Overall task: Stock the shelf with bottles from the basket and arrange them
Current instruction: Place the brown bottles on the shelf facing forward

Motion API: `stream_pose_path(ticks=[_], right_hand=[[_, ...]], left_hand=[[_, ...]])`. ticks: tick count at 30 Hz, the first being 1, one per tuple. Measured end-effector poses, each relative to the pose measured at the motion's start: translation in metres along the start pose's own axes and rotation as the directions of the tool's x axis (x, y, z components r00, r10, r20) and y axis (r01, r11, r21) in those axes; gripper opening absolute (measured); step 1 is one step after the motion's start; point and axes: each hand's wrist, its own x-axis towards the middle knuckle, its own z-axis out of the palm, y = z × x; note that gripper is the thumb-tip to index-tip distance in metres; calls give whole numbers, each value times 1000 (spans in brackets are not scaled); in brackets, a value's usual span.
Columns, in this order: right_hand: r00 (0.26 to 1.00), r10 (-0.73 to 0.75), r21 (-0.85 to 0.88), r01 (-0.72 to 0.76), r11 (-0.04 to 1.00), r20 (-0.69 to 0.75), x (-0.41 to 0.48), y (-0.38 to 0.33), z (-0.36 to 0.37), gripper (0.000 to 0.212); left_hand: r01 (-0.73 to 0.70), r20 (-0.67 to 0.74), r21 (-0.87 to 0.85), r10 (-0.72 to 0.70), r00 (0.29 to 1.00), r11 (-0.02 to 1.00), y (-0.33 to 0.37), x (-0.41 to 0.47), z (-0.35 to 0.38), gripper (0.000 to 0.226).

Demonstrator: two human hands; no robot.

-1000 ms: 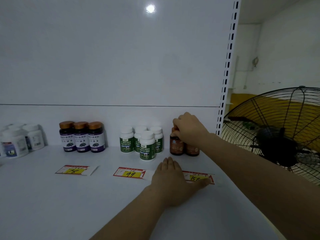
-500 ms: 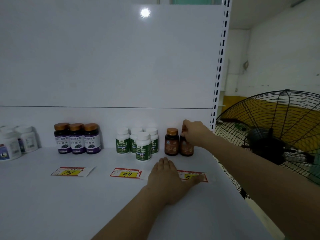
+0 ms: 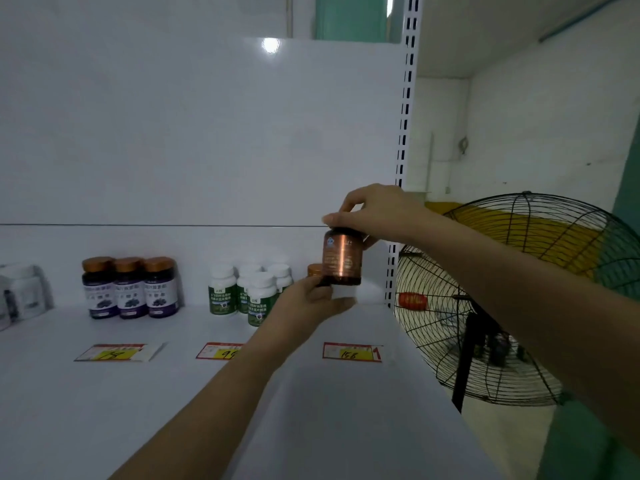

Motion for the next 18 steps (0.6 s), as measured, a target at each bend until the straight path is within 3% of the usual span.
stream_pose_path(ticks=[4, 18], right_hand=[[999, 11, -14, -11, 1000, 31, -12, 1, 7, 36], [995, 44, 75, -51, 996, 94, -27, 2, 17, 39]], left_hand=[[-18, -21, -47, 17, 1000, 999, 3, -12, 3, 23], [33, 20, -111, -31, 999, 993, -1, -31, 3, 35]])
